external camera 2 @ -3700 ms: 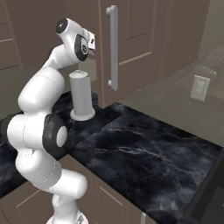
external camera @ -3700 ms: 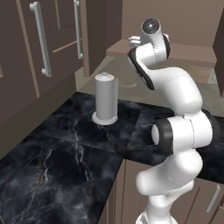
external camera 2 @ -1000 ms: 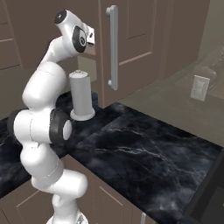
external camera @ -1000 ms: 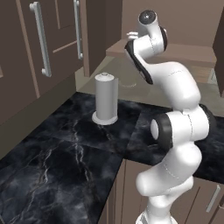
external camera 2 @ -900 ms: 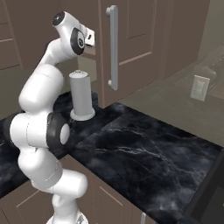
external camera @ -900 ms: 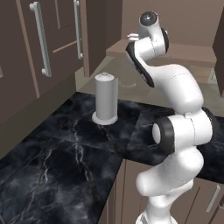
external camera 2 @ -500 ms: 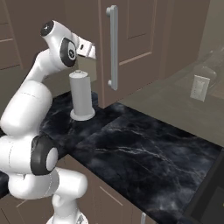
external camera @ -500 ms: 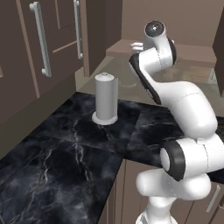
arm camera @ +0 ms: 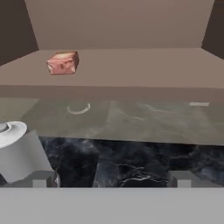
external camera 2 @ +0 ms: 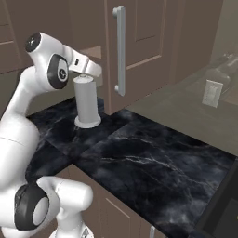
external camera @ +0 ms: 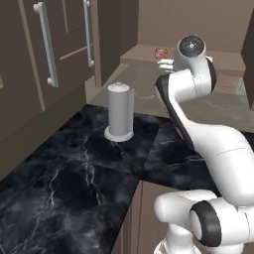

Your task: Pick up the bar soap and sponge from the sink, and place them back in the cabinet, and close the cabinet doors.

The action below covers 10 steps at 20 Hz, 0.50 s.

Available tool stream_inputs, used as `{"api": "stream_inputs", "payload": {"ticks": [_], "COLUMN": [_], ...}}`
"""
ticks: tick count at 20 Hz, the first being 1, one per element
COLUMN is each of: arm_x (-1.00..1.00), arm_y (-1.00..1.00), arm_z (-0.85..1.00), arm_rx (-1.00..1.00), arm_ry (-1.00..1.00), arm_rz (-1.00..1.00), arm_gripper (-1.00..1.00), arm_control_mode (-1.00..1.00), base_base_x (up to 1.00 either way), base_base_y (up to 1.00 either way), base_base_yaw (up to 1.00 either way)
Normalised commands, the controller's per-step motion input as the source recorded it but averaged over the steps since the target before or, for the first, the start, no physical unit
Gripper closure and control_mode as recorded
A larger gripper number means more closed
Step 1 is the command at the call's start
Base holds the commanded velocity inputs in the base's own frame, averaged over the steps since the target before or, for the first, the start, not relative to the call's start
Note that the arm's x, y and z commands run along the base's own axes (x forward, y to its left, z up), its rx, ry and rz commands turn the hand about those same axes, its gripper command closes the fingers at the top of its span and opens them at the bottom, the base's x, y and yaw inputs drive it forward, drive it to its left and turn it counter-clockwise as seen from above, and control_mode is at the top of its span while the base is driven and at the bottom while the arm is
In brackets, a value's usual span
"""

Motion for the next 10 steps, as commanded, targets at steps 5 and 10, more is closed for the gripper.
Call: {"api": "stream_inputs", "payload": {"ticks": [5,10], "arm_x": [-0.99,-0.95], "arm_y": [0.01,0.00], "arm_z": [-0.09,-0.15], "arm_rx": [0.01,0.00], "arm_ry": [0.07,0.06], "arm_rz": [0.07,0.15], "arm_gripper": [-1.00,-1.00], "arm_control_mode": [-1.00,-1.00], "base_base_x": [0.00,0.00], "base_base_y": [0.00,0.00], "base_base_yaw": [0.00,0.00]}}
